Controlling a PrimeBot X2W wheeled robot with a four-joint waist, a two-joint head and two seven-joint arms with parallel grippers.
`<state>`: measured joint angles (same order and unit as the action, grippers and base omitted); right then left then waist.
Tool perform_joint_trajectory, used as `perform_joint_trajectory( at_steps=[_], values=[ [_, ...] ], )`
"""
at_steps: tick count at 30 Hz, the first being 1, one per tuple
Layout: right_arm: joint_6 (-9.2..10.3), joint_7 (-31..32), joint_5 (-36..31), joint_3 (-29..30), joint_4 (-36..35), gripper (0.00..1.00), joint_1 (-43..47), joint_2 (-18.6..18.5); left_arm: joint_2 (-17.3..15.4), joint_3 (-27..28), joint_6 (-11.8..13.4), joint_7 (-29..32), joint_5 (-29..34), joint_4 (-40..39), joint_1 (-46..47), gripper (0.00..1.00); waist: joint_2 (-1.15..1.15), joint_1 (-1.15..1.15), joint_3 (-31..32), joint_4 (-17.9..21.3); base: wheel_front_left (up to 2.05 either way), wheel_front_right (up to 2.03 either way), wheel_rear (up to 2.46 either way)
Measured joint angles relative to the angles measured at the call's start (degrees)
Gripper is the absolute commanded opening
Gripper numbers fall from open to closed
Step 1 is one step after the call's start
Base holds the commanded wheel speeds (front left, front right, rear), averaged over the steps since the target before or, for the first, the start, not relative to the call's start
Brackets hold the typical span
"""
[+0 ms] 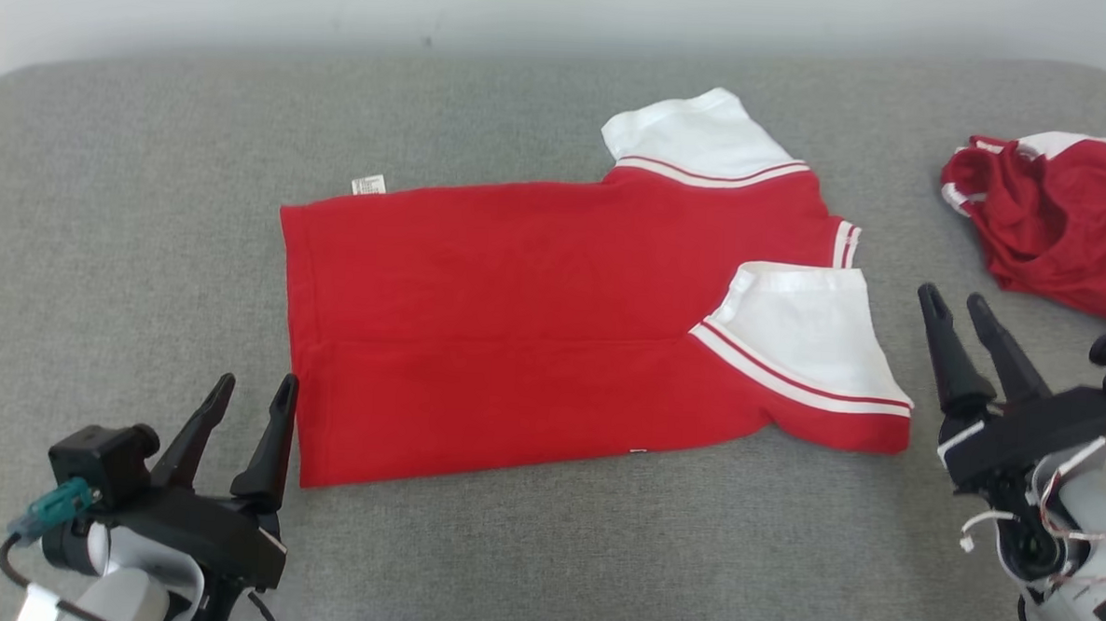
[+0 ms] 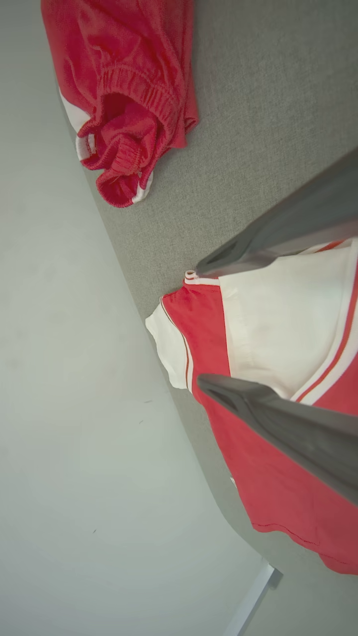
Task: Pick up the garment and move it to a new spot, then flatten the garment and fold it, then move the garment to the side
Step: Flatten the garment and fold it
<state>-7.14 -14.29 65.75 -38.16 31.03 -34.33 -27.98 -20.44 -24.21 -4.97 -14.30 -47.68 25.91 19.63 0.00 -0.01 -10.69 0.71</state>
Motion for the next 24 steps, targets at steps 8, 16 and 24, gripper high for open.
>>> perform_joint_trajectory(
  at_steps=[8, 16, 24],
  values=[
    [2.05, 0.0, -4.0, 4.3, -4.2, 1.0, 8.6, 0.5, 1.0, 3.7, 3.7, 0.0, 4.5, -6.3, -6.0, 1.0, 0.0, 0.0, 3.1, 1.5, 0.0, 0.0, 0.0],
    [3.55, 0.0, -6.0, 7.8, -5.9, 1.0, 14.9, 2.4, 2.6, 5.1, 5.6, 0.0, 7.7, -10.0, -9.9, 1.0, 0.0, 0.0, 3.2, 2.5, 0.0, 0.0, 0.0],
    [3.09, 0.0, -6.9, 9.4, -5.2, 1.0, 15.4, 5.3, 4.2, 5.4, 6.0, 0.0, 9.3, -10.2, -10.6, 1.0, 0.0, 0.01, 1.7, 2.2, 0.0, 0.0, 0.0]
  ],
)
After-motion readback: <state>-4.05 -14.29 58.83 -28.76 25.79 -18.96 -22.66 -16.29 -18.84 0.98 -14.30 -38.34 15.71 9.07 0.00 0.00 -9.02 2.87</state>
